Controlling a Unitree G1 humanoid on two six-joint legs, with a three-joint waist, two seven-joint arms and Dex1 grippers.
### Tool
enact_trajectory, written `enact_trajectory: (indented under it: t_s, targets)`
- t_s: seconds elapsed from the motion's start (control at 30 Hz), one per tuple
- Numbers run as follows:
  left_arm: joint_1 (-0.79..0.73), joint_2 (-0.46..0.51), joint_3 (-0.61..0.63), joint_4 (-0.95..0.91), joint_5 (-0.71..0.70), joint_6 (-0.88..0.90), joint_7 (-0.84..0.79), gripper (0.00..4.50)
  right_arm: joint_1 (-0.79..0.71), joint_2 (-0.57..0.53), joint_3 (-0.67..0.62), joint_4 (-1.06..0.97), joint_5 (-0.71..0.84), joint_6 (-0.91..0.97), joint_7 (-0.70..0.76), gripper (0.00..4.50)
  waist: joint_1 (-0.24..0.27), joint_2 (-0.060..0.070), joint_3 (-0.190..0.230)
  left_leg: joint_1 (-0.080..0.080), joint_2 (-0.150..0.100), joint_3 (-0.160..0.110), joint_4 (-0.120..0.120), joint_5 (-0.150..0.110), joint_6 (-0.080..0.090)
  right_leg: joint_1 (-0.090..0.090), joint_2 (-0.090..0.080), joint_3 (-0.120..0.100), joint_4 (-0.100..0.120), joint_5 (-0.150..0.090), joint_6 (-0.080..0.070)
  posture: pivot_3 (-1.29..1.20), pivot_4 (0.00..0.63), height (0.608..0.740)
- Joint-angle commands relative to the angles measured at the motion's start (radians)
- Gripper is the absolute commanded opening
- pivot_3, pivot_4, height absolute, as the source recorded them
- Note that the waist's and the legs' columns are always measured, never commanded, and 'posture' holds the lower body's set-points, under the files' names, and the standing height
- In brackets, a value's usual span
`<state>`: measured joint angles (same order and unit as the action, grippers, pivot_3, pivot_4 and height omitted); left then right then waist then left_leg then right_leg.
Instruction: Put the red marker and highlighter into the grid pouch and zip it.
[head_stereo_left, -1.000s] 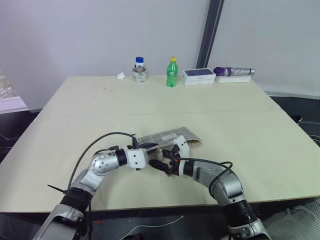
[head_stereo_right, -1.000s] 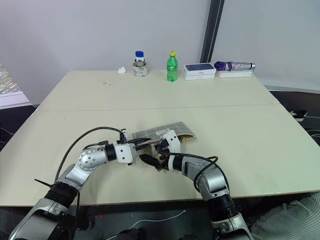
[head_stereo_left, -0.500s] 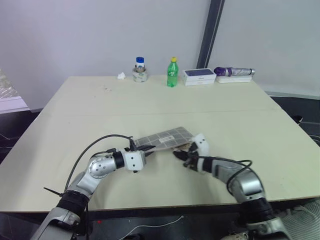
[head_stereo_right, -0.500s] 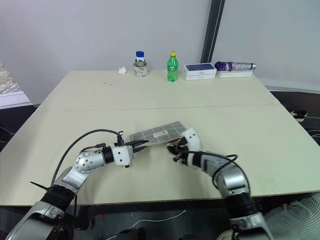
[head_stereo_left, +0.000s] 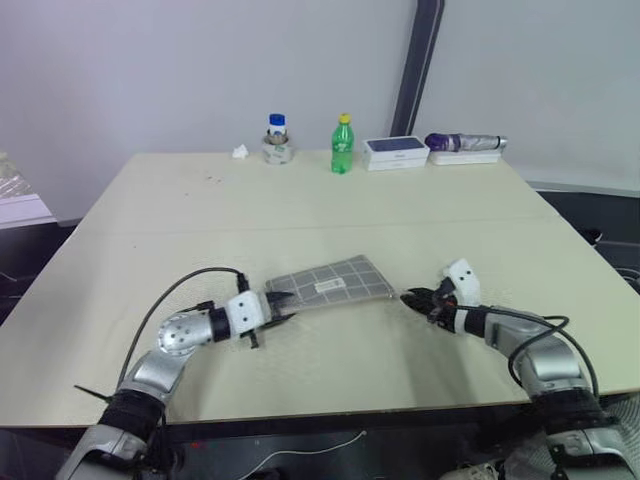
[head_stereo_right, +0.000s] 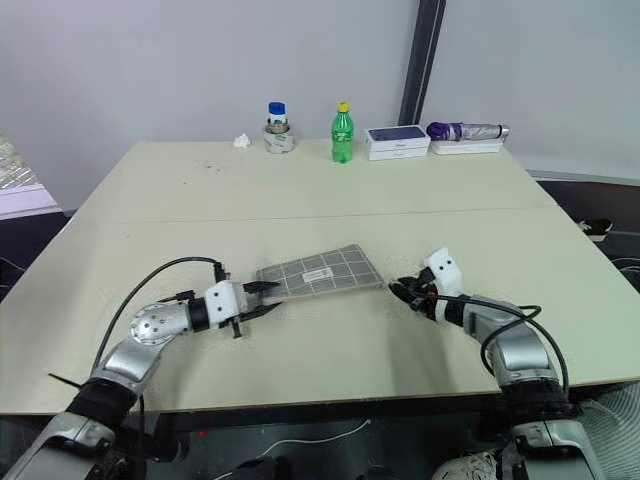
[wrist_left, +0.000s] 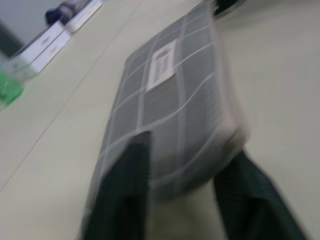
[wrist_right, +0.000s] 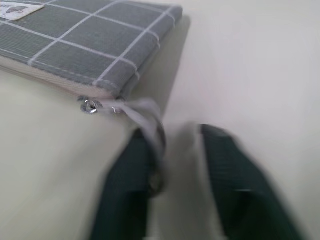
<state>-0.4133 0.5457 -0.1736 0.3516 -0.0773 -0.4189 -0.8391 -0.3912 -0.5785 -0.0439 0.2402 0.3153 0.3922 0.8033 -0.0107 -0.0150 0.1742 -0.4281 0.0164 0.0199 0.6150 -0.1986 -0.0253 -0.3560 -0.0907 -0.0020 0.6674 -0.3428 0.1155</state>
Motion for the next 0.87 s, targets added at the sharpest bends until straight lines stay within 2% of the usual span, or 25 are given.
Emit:
enact_trajectory:
  t_s: [0.03,0.07,0.1,0.23,0.37,0.53,0.67,0.87]
  targets:
    - [0.011,0.012,0.055,-0.053,-0.035,0.013,0.009,3.7,0.008,-0.036,-0.005,-0.055,-0.017,-0.043,0.036,3.56,0.001,0.0,0.0,0.0,0.0,0.0,0.0,0.0,0.0,0.0,-0.001,0.0,0.0,0.0,0.0,0.0,0.15,0.74]
    - [0.026,0.018,0.07,-0.064,-0.043,0.021,0.009,4.27,0.019,-0.054,-0.009,-0.069,-0.016,-0.044,0.056,4.14,0.001,0.0,0.0,0.0,0.0,0.0,0.0,0.0,0.0,0.0,-0.001,0.0,0.0,0.0,0.0,0.0,0.15,0.74]
    - [0.042,0.02,0.087,-0.084,-0.063,0.047,0.009,4.5,0.032,-0.076,-0.011,-0.082,-0.02,-0.048,0.078,4.48,0.002,0.0,0.0,0.0,0.0,0.0,0.0,0.0,0.0,0.0,-0.001,0.0,0.0,0.0,0.0,0.0,0.15,0.74]
    - [0.129,0.03,0.167,-0.268,-0.223,0.285,0.014,4.5,0.151,-0.2,-0.017,-0.206,0.003,-0.065,0.22,4.48,0.0,0.0,0.0,-0.001,0.0,0.0,-0.001,-0.001,0.001,0.0,-0.002,0.0,-0.002,0.0,0.0,0.0,0.15,0.74]
    - [0.248,0.06,0.272,-0.379,-0.308,0.426,0.045,4.5,0.181,-0.219,-0.114,-0.246,0.047,-0.084,0.201,4.48,-0.01,0.0,0.0,0.002,0.001,-0.002,-0.001,-0.001,0.001,0.001,-0.002,0.001,-0.001,0.0,0.0,0.0,0.15,0.74]
    - [0.345,0.081,0.408,-0.464,-0.353,0.537,0.127,4.5,0.233,-0.228,-0.23,-0.249,0.094,-0.086,0.191,4.48,0.003,0.0,0.0,0.002,0.001,-0.002,-0.001,-0.001,0.001,0.001,-0.002,0.001,-0.001,0.0,0.0,0.0,0.15,0.74]
    - [0.397,0.101,0.491,-0.459,-0.345,0.529,0.137,4.5,0.274,-0.243,-0.241,-0.229,0.066,-0.124,0.199,4.48,0.012,-0.001,0.0,0.002,0.0,-0.001,0.0,-0.001,0.001,0.003,-0.004,0.001,-0.002,0.0,0.0,0.0,0.15,0.74]
    - [0.427,0.133,0.548,-0.379,-0.306,0.48,0.108,4.5,0.264,-0.235,-0.24,-0.227,0.075,-0.124,0.19,4.48,0.012,-0.001,0.0,0.002,0.0,-0.001,0.0,-0.001,0.001,0.002,-0.004,0.001,-0.002,0.0,0.0,0.0,0.15,0.74]
